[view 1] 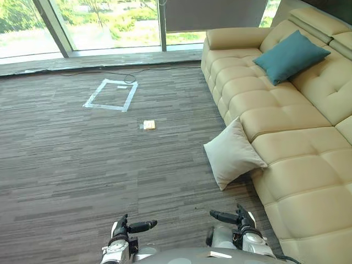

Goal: Pick up cushions and gather them together orderly.

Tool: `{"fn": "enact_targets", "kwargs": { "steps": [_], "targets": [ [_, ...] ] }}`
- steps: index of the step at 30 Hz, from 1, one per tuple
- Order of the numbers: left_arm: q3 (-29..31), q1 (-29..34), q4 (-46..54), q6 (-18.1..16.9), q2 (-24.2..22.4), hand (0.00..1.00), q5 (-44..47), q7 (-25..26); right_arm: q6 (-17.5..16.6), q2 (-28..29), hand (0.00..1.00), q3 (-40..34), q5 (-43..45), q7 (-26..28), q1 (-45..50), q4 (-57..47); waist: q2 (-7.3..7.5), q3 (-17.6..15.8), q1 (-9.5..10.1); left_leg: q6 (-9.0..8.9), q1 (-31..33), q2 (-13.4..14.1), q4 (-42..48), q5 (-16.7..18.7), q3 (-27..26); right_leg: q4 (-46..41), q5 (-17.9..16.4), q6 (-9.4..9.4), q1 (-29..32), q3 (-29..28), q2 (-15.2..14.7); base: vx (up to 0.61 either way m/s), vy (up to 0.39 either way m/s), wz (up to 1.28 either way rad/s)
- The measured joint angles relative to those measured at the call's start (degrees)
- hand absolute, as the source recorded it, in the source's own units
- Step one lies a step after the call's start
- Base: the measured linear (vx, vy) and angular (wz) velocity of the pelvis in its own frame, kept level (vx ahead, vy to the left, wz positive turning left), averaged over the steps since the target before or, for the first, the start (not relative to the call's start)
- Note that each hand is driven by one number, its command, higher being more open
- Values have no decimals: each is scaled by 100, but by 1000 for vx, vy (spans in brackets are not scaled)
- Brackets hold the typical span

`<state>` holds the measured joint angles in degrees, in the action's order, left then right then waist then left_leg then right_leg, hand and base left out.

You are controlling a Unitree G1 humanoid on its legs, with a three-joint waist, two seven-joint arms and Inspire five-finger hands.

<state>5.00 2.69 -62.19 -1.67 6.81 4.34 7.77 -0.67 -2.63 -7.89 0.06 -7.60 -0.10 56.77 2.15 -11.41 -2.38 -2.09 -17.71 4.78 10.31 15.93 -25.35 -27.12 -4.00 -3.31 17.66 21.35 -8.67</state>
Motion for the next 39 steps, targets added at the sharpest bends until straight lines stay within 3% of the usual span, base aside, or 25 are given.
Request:
{"fn": "enact_targets", "kwargs": {
  "steps": [1,3,6,7,9,12,13,15,19,20,21,22,23,24,26,28,31,32,33,34,35,36,37,38,39],
  "targets": [
    [-1,-27,-28,3,-78,100,-17,-24,-2,-112,100,-85,-11,15,-43,32,-133,11,-23,-163,-152,190,88,16,112,-253,71,-414,-36,-39,118,513,-178,4],
    [81,-56,11,-24,-287,100,-84,-77,-7,-159,100,-207,-60,1,-24,-24,-301,-13,-30,-516,160,533,1131,-240,280,-294,-414,-444,-250,60,223,673,-292,-2],
    [483,-57,135,-3,-452,100,-195,-110,144,-124,100,-375,-15,-8,97,-161,-426,-95,-73,-738,1175,1249,3947,-996,890,53,-767,-476,-1016,21,595,573,-243,-16],
    [560,-26,258,-6,-452,100,-231,-112,161,-73,100,-373,-17,-18,145,-203,-431,-102,-70,-754,1487,1444,4754,-947,901,229,-820,-497,-1331,-47,711,338,-106,-39],
    [570,80,513,-49,-424,100,-270,-74,167,21,100,-369,-2,-26,200,-222,-302,-140,-46,-658,1989,1503,5243,-716,820,556,-904,-478,-1799,-255,826,327,-73,-46],
    [625,76,655,-83,-447,100,-267,-70,182,58,100,-374,6,-45,238,-192,-281,-138,55,-460,2410,1462,4580,-417,671,813,-912,-413,-2098,-586,889,319,-1,-68],
    [729,51,707,-83,-500,100,-253,-68,189,103,100,-378,8,-54,262,-203,-267,-145,110,-354,2634,1326,3814,-268,831,888,-901,-322,-2241,-831,888,267,91,-92],
    [760,16,719,-90,-519,100,-228,-61,181,167,100,-367,5,-73,302,-222,-240,-154,204,-410,2746,1054,2579,-235,1312,819,-984,-146,-2280,-1226,865,244,156,-106],
    [765,-31,709,-137,-548,100,-140,-43,183,189,100,-301,6,-183,325,-257,-197,-171,243,-490,2982,515,1723,-302,2333,627,-1312,138,-2253,-1945,749,289,334,-101],
    [763,4,678,-143,-581,100,-93,-17,182,125,100,-173,3,-188,339,-292,-274,-113,248,-339,2904,519,1598,-416,2381,413,-1560,343,-2218,-2228,750,301,438,-118],
    [775,32,670,-139,-594,100,-67,-19,182,106,100,-133,0,-187,365,-320,-320,-70,260,-348,2863,522,1617,-633,2324,259,-1676,445,-2175,-2356,747,405,614,-153],
    [797,51,669,-142,-470,100,-36,-12,187,187,100,-13,-7,-182,470,-314,-98,89,339,-309,2835,438,1856,-388,1847,-146,-1818,650,-1950,-2637,460,284,428,-109],
    [797,58,663,-136,-436,100,-37,6,189,207,100,20,-8,-171,500,-320,-21,142,366,-269,2816,409,1852,-337,1725,-251,-1800,706,-1844,-2636,388,270,395,-134],
    [801,46,629,-136,-353,100,-36,47,194,250,100,155,-14,-130,538,-355,131,223,414,-175,2700,383,1805,-218,1379,-488,-1693,883,-1587,-2483,190,212,281,-88],
    [790,12,550,-90,-292,100,-36,70,194,290,100,170,-61,-122,523,-364,200,217,430,-66,2404,390,1675,-127,943,-833,-1462,980,-1361,-1969,-103,187,249,-114],
    [772,26,439,-45,-293,100,-31,97,187,275,100,120,-123,-124,508,-360,150,225,423,-39,1928,395,1295,-124,509,-973,-1451,954,-1355,-854,-513,181,238,-105],
    [646,-5,249,-36,-251,100,-25,71,157,255,100,129,-236,-128,350,-198,82,244,387,-95,1462,360,655,-273,-34,-1,-1366,908,-1412,281,-512,141,57,-84],
    [630,-18,219,-34,-240,100,-27,65,162,255,100,129,-236,-127,326,-166,88,247,385,-97,1442,341,590,-298,-82,153,-1279,847,-1402,343,-483,153,-41,-52],
    [465,-86,62,-17,-215,100,-41,48,172,146,100,123,-235,-125,222,-38,-4,256,311,-134,1327,320,269,-483,-128,298,-911,634,-1401,391,-370,196,-62,-41],
    [416,-93,33,-15,-294,100,-34,25,182,27,100,116,-218,-118,159,81,-125,214,249,-164,1116,287,-110,-710,-152,101,-815,500,-1340,458,-364,151,-57,-46],
    [308,-104,8,-12,-329,100,-44,6,175,-47,100,6,-219,-117,89,71,-221,151,173,-160,927,321,-264,-798,-189,-598,-776,337,-1090,468,-438,159,-126,-53],
    [243,-152,-10,-10,-338,100,-58,-20,149,-81,100,4,-228,-130,59,17,-333,93,157,-162,797,464,-266,-798,-250,-556,-1072,330,-890,449,-284,82,-125,-37],
    [241,-148,-10,-10,-336,100,-56,-27,141,-79,100,19,-228,-133,69,5,-344,89,154,-166,783,485,-260,-800,-268,-321,-1078,338,-916,446,-212,84,-182,-37],
    [244,-140,-66,-12,-269,100,-149,-59,60,8,100,-7,-210,-124,111,27,-244,75,143,-284,712,529,-144,-785,-230,550,-546,122,-1186,432,25,41,-105,-22],
    [243,-133,-60,-21,-289,100,-178,-62,63,17,100,-19,-211,-137,112,42,-265,94,145,-323,710,530,-183,-759,-197,612,-546,121,-1212,409,50,79,-146,-29]
  ]
}}
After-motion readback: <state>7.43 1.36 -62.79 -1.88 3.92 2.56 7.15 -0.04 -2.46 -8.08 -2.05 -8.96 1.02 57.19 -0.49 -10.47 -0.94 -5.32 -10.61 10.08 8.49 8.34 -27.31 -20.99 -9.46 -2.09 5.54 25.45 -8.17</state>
